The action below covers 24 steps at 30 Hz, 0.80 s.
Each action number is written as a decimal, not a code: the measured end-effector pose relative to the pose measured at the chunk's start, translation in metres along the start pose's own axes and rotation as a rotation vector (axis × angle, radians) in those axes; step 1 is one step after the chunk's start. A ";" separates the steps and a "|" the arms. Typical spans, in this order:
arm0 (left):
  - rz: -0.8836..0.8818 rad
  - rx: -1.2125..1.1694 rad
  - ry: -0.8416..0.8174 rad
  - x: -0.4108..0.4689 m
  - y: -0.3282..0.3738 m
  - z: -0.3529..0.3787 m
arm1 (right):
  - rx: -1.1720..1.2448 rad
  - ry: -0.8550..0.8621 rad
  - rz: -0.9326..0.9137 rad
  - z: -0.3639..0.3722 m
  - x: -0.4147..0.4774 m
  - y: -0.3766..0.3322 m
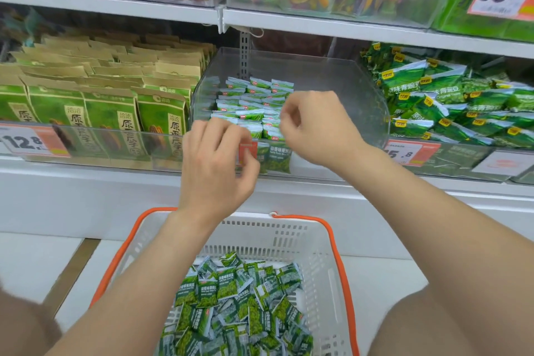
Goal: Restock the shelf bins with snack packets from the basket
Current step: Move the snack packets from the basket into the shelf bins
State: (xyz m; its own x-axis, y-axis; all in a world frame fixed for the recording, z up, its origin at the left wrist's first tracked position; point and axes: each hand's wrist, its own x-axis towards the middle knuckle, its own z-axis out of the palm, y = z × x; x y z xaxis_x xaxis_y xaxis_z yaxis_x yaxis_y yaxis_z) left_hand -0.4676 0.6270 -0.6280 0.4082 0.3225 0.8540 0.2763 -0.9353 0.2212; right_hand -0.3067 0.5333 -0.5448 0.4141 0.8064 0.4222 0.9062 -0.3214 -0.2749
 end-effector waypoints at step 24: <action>-0.396 -0.031 -1.756 -0.291 -0.038 0.074 | -0.409 -1.176 -0.329 0.110 -0.121 -0.038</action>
State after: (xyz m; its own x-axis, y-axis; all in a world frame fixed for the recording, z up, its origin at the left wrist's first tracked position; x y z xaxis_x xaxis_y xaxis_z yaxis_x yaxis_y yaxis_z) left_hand -0.5321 0.5796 -0.9197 0.6846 0.2465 -0.6859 0.5698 -0.7679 0.2927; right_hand -0.4013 0.5027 -0.6807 0.0329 0.7599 -0.6492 0.9975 0.0153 0.0685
